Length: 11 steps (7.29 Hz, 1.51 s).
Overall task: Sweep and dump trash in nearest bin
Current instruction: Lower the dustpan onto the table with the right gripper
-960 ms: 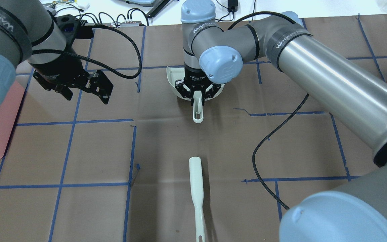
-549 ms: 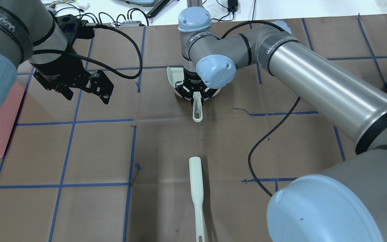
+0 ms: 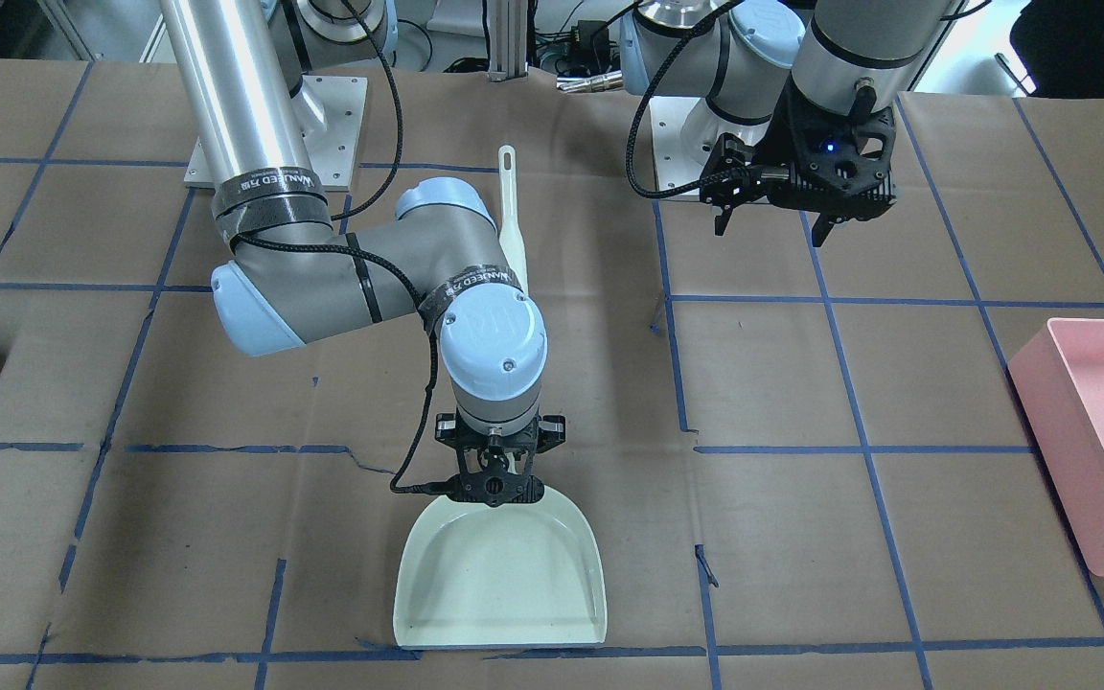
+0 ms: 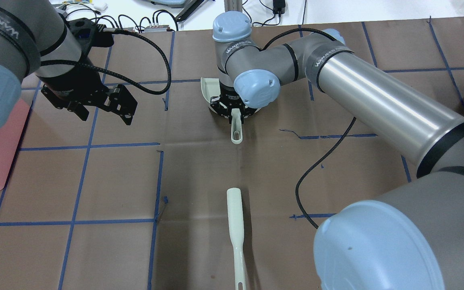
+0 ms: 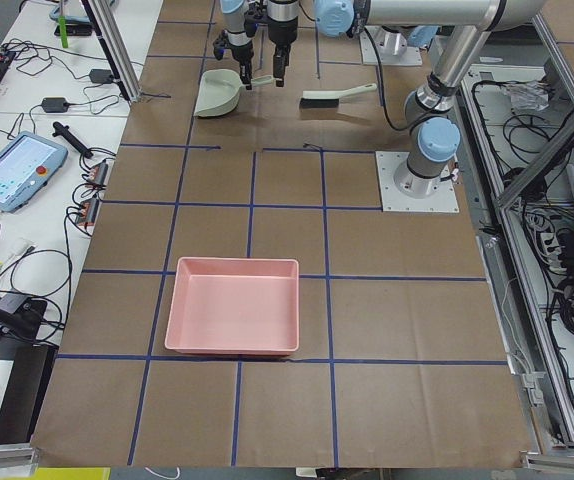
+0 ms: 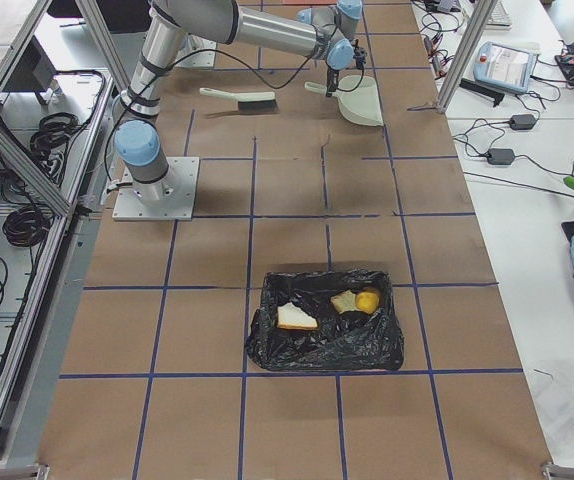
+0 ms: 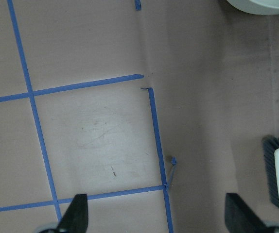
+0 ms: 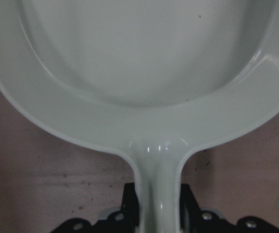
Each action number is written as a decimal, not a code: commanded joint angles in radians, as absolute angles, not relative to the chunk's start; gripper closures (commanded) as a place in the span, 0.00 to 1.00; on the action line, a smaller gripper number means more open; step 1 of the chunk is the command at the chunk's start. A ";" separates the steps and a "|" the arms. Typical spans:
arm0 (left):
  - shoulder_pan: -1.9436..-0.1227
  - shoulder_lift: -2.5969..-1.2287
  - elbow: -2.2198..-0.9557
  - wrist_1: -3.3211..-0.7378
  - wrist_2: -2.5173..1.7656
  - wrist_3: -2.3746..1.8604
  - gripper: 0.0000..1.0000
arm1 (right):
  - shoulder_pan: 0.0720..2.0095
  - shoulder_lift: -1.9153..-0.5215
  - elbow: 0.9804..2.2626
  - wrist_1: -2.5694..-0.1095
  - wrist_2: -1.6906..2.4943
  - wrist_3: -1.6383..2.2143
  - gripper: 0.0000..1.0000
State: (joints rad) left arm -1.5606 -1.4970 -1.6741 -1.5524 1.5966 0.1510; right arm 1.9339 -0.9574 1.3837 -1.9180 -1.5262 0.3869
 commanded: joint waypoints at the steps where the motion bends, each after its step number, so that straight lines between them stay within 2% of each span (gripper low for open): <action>1: -1.560 -1.496 -1.680 -1.552 1.600 0.149 0.00 | 1.934 -0.951 1.385 -1.925 -1.528 0.387 0.95; 2: -1.560 -1.496 -1.680 -1.552 1.600 0.149 0.00 | 1.934 -0.951 1.385 -1.925 -1.528 0.388 0.79; 3: -1.560 -1.496 -1.680 -1.552 1.600 0.149 0.00 | 1.934 -0.950 1.384 -1.927 -1.529 0.388 0.28; 4: -1.560 -1.496 -1.680 -1.552 1.600 0.149 0.00 | 1.934 -0.950 1.384 -1.928 -1.528 0.390 0.09; 5: -1.560 -1.496 -1.680 -1.552 1.600 0.149 0.00 | 1.933 -0.950 1.382 -1.928 -1.523 0.391 0.00; 8: -1.560 -1.496 -1.677 -1.552 1.594 0.147 0.00 | 1.916 -0.986 1.336 -1.876 -1.525 0.384 0.00; 11: -1.560 -1.496 -1.675 -1.552 1.592 0.147 0.00 | 1.860 -1.126 1.364 -1.739 -1.532 0.284 0.00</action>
State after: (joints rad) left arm -1.5600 -1.4956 -1.6761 -1.5524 1.5925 0.1477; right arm 1.8934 -1.0686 1.3522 -1.7997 -1.5302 0.3450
